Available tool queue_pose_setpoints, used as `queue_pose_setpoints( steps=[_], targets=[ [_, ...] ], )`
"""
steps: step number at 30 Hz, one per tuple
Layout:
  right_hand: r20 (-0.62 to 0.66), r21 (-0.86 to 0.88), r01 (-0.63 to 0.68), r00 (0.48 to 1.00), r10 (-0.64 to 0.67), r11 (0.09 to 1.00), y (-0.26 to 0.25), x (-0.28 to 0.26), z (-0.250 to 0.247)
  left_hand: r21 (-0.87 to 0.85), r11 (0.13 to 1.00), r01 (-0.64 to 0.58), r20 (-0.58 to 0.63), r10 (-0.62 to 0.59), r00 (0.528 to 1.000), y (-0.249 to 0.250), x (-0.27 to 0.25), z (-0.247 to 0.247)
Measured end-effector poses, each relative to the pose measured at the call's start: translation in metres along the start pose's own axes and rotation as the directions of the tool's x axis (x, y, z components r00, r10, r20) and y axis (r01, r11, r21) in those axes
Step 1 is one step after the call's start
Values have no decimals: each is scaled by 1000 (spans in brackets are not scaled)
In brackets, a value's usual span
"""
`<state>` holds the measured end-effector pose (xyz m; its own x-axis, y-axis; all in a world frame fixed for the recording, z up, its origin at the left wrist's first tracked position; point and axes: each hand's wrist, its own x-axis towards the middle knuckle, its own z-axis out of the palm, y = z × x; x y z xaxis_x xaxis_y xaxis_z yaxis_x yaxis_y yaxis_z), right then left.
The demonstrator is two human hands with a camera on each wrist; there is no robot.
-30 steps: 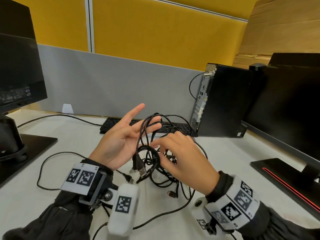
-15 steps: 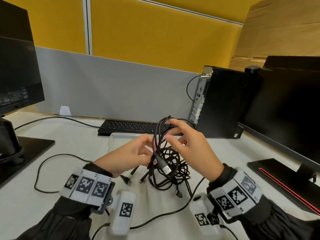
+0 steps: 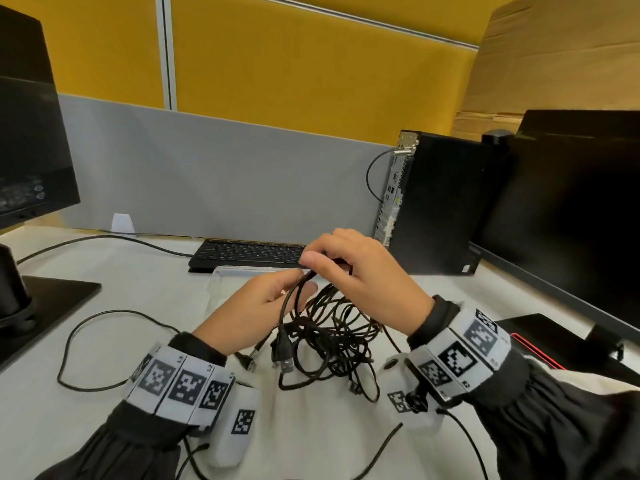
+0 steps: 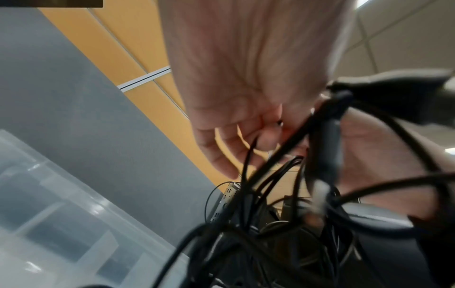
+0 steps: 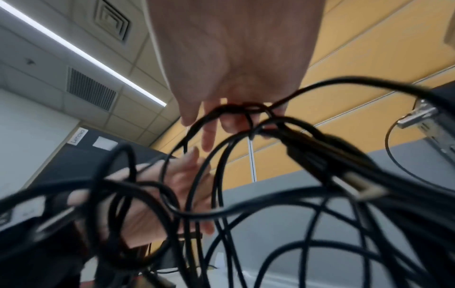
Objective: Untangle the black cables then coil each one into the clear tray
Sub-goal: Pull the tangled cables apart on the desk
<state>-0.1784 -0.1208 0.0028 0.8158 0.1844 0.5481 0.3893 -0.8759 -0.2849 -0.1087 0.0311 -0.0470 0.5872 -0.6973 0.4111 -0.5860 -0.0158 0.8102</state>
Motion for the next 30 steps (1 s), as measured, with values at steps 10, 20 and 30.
queue_pose_setpoints(
  steps=[10,20,30],
  targets=[
    [241,344,-242,957,164,907,-1,-2,-28,-620,782,69,-75,-146,986,5,1,-10],
    [344,586,-371,919,194,721,6,-3,-33,-510,859,31,-214,-162,963,13,7,3],
    [118,489,-317,947,299,813,24,-14,-38,-771,635,-38,-329,-346,879,1,9,-23]
  ],
)
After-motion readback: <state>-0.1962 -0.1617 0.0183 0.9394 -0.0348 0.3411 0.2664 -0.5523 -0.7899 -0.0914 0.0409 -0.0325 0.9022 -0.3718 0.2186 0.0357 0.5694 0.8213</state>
